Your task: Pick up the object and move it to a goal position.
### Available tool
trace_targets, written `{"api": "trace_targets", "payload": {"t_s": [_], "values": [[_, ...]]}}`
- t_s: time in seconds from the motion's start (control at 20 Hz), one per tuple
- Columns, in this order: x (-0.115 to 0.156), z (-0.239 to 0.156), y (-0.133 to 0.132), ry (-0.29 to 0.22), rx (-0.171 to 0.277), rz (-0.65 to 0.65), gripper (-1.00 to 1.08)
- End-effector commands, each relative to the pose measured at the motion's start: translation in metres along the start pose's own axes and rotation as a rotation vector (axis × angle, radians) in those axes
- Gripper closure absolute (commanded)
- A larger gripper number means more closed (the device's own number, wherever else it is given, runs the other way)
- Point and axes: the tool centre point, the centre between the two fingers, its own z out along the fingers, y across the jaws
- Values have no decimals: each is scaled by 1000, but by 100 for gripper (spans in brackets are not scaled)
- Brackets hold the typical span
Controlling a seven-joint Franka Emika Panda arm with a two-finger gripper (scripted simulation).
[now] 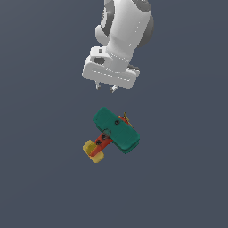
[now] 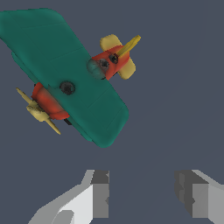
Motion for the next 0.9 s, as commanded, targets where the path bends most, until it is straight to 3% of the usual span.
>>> {"api": "trace_targets", "payload": {"t_s": [0.0, 0.85], "values": [[-2, 5, 3, -5, -32, -4, -20], [-14, 36, 24, -23, -237, -40, -20]]}}
